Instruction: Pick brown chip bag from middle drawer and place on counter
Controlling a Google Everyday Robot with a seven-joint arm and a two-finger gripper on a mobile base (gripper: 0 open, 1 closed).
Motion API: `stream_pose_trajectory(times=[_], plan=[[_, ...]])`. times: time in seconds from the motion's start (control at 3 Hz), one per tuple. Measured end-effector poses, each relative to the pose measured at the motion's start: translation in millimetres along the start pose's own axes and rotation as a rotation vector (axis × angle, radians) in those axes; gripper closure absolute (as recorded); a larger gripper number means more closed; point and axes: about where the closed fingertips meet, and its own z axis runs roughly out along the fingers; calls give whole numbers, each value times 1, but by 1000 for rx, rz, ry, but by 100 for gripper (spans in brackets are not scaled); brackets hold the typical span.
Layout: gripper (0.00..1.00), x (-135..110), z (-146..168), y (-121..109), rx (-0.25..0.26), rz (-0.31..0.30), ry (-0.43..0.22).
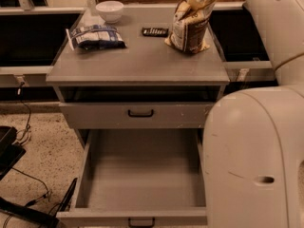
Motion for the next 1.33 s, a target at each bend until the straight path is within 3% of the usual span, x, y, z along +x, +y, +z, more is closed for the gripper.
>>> stream_pose_trajectory(times=[0.33,1.33], plan=[[81,-11,10,-5,36,-3,-41],[11,-11,10,-5,36,-3,-41]])
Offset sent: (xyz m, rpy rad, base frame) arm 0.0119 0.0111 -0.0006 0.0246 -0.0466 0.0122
